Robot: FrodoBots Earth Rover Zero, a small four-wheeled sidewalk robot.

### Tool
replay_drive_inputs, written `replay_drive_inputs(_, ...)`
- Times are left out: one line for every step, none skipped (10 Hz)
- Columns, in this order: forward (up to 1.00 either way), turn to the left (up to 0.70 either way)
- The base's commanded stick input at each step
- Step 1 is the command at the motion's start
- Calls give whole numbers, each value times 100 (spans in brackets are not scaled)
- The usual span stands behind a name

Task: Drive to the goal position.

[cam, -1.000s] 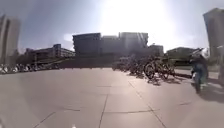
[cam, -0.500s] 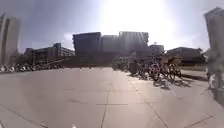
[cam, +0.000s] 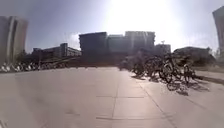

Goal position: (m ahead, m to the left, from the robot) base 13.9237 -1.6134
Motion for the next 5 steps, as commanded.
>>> replay_drive_inputs(100,0)
replay_drive_inputs(100,0)
replay_drive_inputs(100,0)
replay_drive_inputs(100,1)
replay_drive_inputs(100,13)
